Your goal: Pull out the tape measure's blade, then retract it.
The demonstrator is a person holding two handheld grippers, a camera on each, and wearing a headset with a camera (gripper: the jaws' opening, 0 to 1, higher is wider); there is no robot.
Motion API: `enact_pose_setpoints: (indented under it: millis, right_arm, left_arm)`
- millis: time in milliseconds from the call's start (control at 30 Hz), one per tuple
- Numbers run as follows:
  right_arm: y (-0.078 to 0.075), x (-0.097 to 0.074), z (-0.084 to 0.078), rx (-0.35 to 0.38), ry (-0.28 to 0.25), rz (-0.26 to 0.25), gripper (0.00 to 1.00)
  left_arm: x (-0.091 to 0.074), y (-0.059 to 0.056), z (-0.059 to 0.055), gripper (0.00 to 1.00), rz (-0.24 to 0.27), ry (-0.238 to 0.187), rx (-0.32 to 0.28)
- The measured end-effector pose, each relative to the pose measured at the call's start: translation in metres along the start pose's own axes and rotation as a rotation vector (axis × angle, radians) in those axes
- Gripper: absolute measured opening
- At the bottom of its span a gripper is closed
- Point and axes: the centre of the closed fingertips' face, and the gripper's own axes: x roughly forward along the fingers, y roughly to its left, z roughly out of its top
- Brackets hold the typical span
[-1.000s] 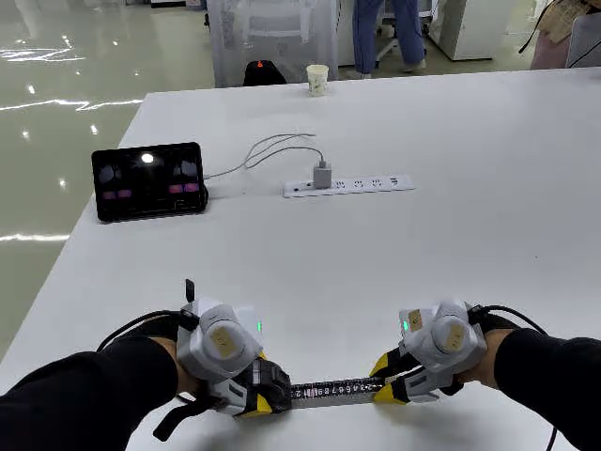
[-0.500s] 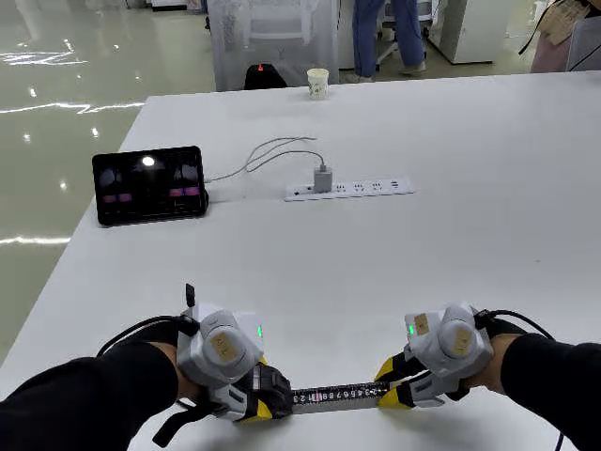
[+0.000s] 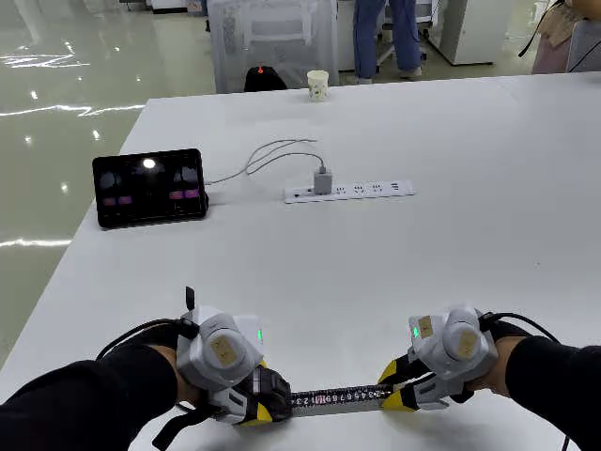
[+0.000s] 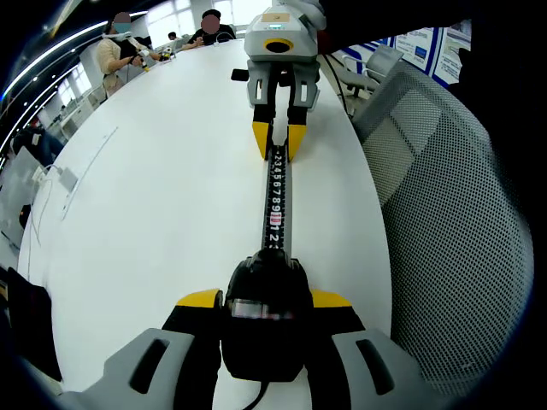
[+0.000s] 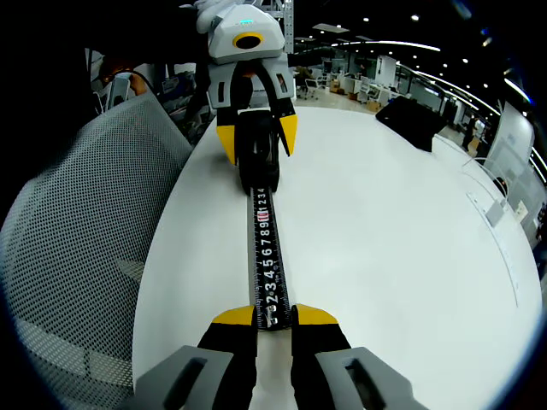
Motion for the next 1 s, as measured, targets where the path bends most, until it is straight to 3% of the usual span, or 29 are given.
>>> enact_pose_setpoints:
  millis: [1000]
  right_arm:
    - [-0.001,-0.015,-0.014,0.014,0.013,-0.007,0.11]
  left_arm:
    - [-0.002,-0.001,0.000,0.32,-0.002,-0.005,-0.001]
